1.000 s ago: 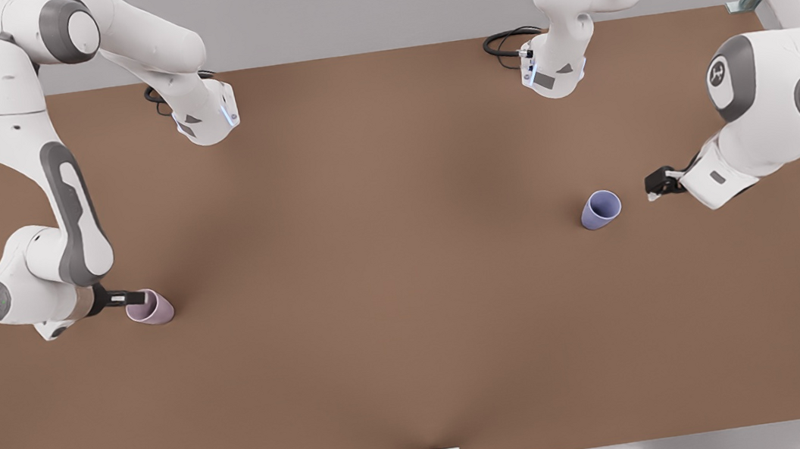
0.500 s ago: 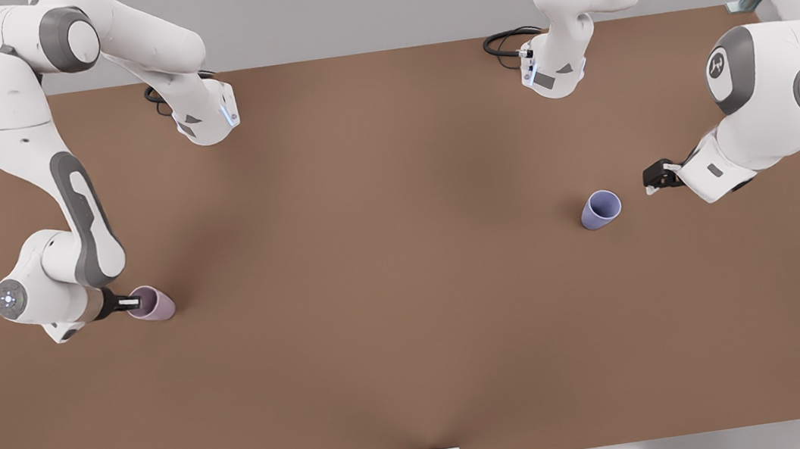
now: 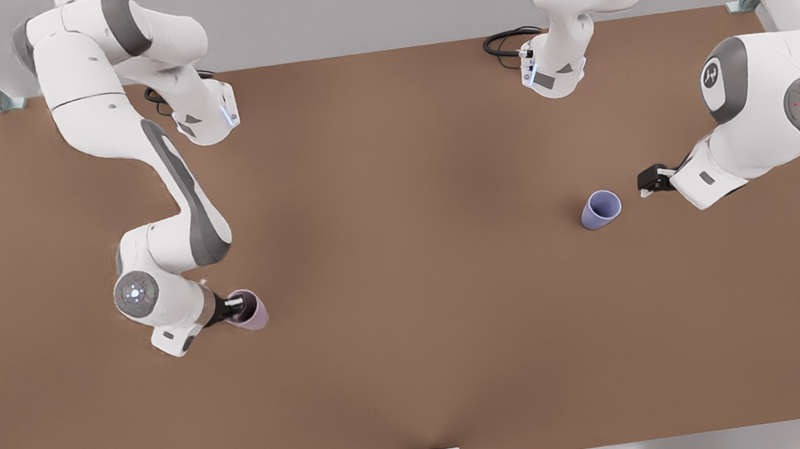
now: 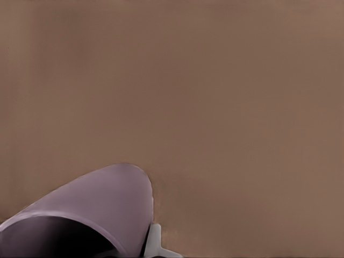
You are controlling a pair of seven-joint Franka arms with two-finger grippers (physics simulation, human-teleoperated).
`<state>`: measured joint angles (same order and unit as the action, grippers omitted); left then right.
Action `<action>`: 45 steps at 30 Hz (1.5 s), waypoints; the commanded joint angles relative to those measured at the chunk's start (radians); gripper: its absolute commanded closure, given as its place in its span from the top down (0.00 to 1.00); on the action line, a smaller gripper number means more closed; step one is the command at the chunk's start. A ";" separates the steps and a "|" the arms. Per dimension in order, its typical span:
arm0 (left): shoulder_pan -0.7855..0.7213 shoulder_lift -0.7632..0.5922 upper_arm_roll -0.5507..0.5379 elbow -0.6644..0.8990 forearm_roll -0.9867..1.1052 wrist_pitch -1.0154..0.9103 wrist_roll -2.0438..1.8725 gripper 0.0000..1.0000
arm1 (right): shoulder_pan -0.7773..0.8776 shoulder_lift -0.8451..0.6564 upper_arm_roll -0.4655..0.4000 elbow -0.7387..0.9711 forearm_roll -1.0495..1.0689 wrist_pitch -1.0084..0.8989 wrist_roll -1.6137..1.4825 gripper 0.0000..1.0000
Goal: Stack the cups, with the pink cup at the bottom and the purple cup at the top
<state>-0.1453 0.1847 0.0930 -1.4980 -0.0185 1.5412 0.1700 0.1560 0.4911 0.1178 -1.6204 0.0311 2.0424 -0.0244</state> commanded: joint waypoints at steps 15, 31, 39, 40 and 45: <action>0.006 -0.005 0.077 -0.528 0.002 0.450 -0.004 1.00 | 0.386 0.744 0.059 0.930 0.046 0.245 1.176 0.21; 0.013 0.081 0.096 -0.670 -0.008 0.648 -0.007 1.00 | 0.450 0.756 0.054 0.930 0.038 0.280 1.155 1.00; 0.013 0.116 0.096 -0.668 -0.009 0.651 -0.017 0.32 | 0.439 0.636 0.011 0.919 -0.034 0.038 1.144 1.00; 0.013 0.116 0.096 -0.668 -0.009 0.648 -0.017 0.21 | 0.436 0.613 0.013 0.907 -0.031 0.025 1.144 1.00; 0.013 0.121 0.094 -0.670 -0.035 0.640 -0.020 0.21 | 0.174 0.183 -0.003 0.757 -0.077 -0.499 0.643 1.00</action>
<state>-0.1318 0.3049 0.1865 -2.1675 -0.0238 2.1867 0.1398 0.3644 0.7312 0.1210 -0.8626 -0.0119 1.9186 0.9481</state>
